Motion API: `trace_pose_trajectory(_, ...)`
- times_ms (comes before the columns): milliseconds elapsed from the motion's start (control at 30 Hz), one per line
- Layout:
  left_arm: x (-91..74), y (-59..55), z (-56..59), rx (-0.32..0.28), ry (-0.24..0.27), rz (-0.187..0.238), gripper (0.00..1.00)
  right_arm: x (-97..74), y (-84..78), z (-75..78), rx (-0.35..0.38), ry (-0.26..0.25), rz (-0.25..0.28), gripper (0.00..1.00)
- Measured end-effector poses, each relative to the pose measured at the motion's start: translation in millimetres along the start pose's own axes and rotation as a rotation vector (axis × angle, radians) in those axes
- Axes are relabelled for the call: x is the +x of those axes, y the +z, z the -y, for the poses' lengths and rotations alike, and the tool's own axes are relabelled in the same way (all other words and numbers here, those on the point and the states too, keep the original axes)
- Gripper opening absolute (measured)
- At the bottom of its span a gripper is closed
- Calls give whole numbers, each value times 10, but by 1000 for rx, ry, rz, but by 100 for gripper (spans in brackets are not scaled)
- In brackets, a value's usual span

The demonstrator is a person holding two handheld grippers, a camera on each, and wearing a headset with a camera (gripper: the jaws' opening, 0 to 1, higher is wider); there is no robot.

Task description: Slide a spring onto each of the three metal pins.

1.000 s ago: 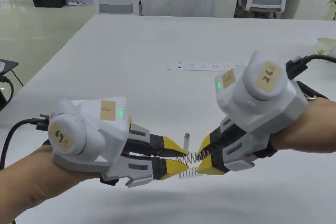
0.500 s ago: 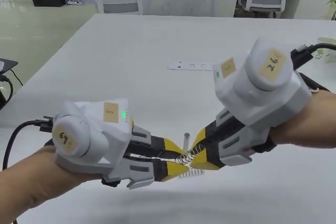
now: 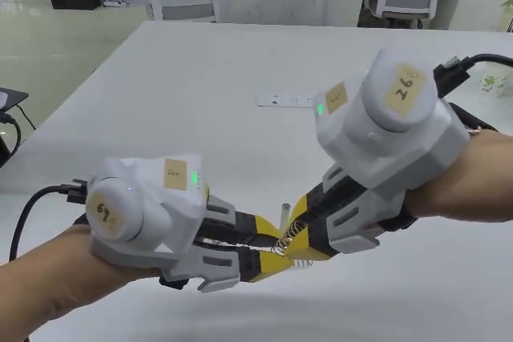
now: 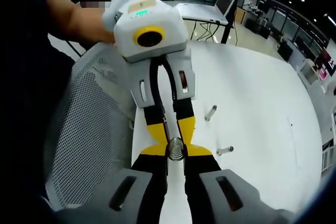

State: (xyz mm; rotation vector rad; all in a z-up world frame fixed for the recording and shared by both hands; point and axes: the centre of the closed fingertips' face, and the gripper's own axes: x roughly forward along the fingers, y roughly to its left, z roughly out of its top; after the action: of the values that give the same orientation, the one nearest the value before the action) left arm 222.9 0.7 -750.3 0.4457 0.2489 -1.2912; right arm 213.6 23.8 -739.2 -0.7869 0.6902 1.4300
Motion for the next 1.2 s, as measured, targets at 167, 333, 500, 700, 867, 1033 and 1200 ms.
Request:
trace_pose_trajectory(167, 8, -5, 3, -1, -2, 0, 3, 11, 12, -6, -10, 2, -9, 8)
trace_pose_trajectory(333, 10, -14, 7, -4, -3, 1, 3, 16, -3, -6, -9, 4, -15, 8)
trace_pose_trajectory(500, 22, -18, 9, -8, -5, -1, 4, 14, -6, -8, -9, 7, -20, 8)
trace_pose_trajectory(700, 23, -26, 14, -31, -8, 1, 10, 10, -17, -5, -12, 6, -26, 8)
trace_pose_trajectory(867, -30, -41, -25, -61, 3, 12, 14, -11, -40, 14, -8, 0, -32, 8)
trace_pose_trajectory(1033, -85, -71, -64, -94, 18, 11, 22, -39, -72, 45, 1, -9, -35, 8)
trace_pose_trajectory(1200, -160, -84, -103, -104, 32, 9, 25, -59, -115, 69, 11, -15, -42, 8)
